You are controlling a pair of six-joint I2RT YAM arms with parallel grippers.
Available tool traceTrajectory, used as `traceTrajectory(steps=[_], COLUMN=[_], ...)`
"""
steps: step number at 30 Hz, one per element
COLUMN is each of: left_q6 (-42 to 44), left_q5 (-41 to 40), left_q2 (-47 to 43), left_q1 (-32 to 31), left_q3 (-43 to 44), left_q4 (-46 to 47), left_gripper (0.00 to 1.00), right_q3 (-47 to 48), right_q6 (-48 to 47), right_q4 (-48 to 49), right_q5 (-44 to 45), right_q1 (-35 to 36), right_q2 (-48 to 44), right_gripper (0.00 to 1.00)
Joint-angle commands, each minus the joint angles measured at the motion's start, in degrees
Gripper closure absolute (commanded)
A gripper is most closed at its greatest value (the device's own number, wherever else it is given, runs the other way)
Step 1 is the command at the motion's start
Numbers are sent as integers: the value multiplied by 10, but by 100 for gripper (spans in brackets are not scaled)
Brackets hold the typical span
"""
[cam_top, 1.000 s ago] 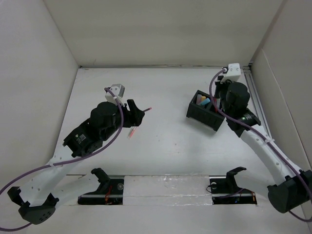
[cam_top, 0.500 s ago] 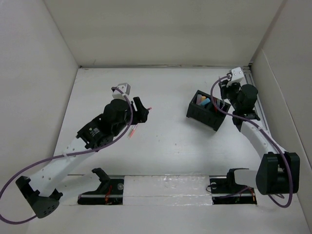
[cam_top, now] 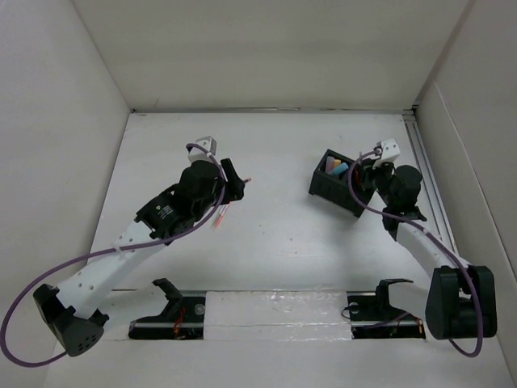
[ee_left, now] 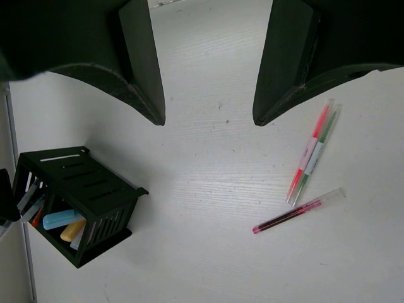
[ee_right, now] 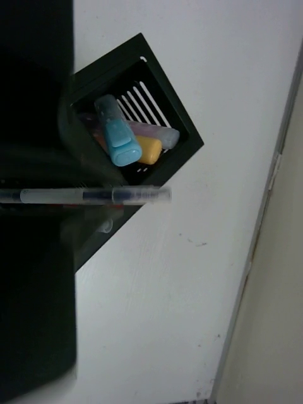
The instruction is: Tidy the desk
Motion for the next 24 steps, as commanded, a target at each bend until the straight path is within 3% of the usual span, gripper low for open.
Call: traceTrajectory(steps=[1,4,8,11,12,14,20,23,24], left_q6=[-8,-18,-7,-4,-4,-4,-7,-8,-11], left_q5=[-13,-17,-21,-31,-35,-41,68,55,52], left_q2=[13,24,63,94,97,94,43,8,-5], left_q1=[2,2,2,2,7,13,124,129,129], left_q3=[14,2,18,26,21,0,-55,-61,-61], left_q4=[2,0,4,0,5,20,51,39,31], left_gripper=[47,48,48,50,50,51,54,53,53], right_q3=[26,66,122,141,146,167,228,287,306], right_q6=[2,-15,-46,-45,-43,-39,-23,-14,-5], right_q4=[-2,-51,-133,-150,-151,-174,-196,-230,-245], right_q5=[35,57,72,75,76,84,97,100,106], right_q1=[-3,3,24,60,75,130,264,316,335], right_q2=[-42,-63,-82,-88,-81,-63,78,175,202], right_gripper=[54,32,28,66,87,99,100,92,82])
